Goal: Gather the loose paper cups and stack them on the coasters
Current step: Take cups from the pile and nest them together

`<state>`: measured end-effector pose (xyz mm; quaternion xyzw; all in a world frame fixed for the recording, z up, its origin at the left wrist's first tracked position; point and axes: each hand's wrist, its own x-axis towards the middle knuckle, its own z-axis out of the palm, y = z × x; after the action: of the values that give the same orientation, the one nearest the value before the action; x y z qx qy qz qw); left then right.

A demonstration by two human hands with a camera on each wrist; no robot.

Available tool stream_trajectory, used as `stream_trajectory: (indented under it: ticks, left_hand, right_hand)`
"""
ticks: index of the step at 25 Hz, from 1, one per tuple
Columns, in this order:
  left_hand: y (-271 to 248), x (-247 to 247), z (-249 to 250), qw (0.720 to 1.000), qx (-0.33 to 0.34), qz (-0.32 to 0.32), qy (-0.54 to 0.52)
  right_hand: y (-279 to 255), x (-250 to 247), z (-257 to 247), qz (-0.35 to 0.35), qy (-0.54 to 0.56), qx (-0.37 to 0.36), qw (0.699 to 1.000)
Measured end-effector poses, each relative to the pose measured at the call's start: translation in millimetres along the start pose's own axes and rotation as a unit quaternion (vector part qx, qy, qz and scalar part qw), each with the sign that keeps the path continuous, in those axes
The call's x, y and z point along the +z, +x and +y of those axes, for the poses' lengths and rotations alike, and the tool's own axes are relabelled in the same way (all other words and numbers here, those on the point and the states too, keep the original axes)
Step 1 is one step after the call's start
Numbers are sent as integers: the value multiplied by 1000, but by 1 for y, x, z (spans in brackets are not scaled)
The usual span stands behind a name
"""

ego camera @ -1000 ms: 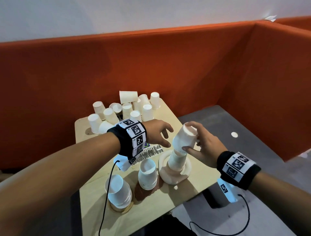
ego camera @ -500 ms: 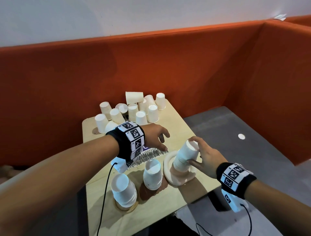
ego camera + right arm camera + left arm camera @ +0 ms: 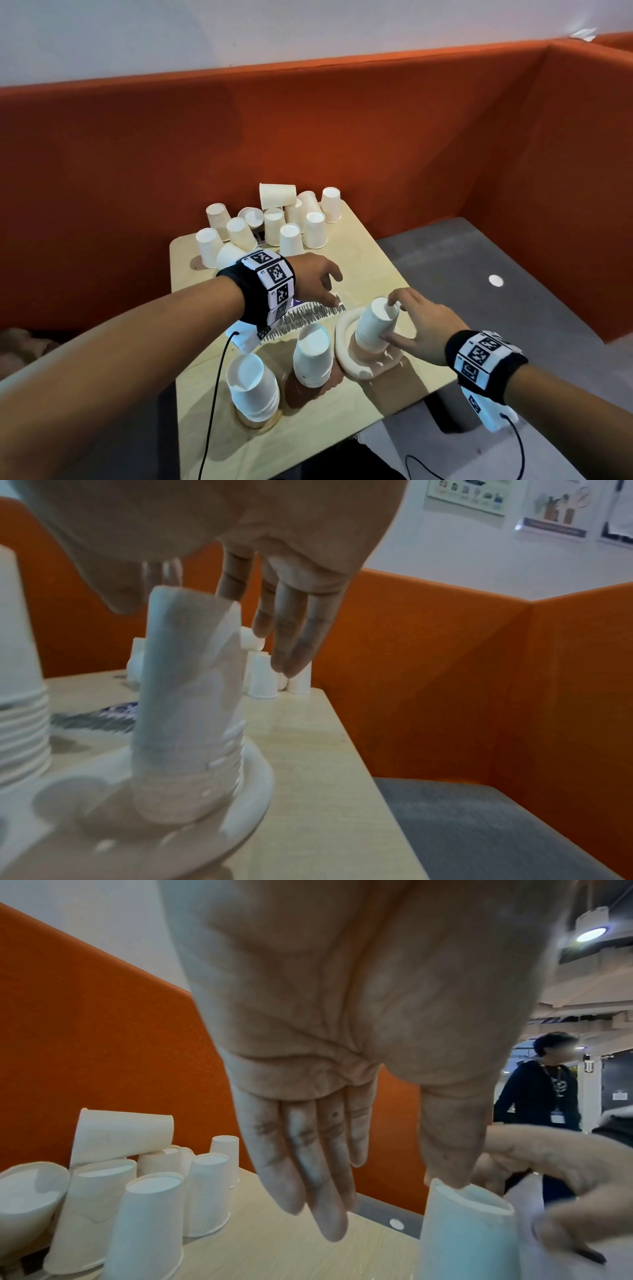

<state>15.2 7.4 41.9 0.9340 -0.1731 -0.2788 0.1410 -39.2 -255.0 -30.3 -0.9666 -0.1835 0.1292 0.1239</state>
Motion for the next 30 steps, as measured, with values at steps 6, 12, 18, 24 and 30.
stream_trajectory:
  ticks: [6, 12, 18, 24, 30]
  left_hand:
    - [-10, -21, -26, 1000, -17, 25, -3]
    - [-21, -57, -72, 992, -87, 90, -24]
    - [-14, -86, -103, 953, -196, 231, 8]
    - [42, -74, -117, 927, -248, 276, -45]
    - [113, -31, -140, 917, -308, 204, -151]
  right_hand:
    - [14, -40, 14, 126, 10, -40, 991]
    - [67, -105, 6, 136, -27, -67, 988]
    - [146, -145, -19, 137, -39, -75, 987]
    - [225, -124, -43, 84, -15, -85, 993]
    - [299, -66, -35, -17, 29, -69, 997]
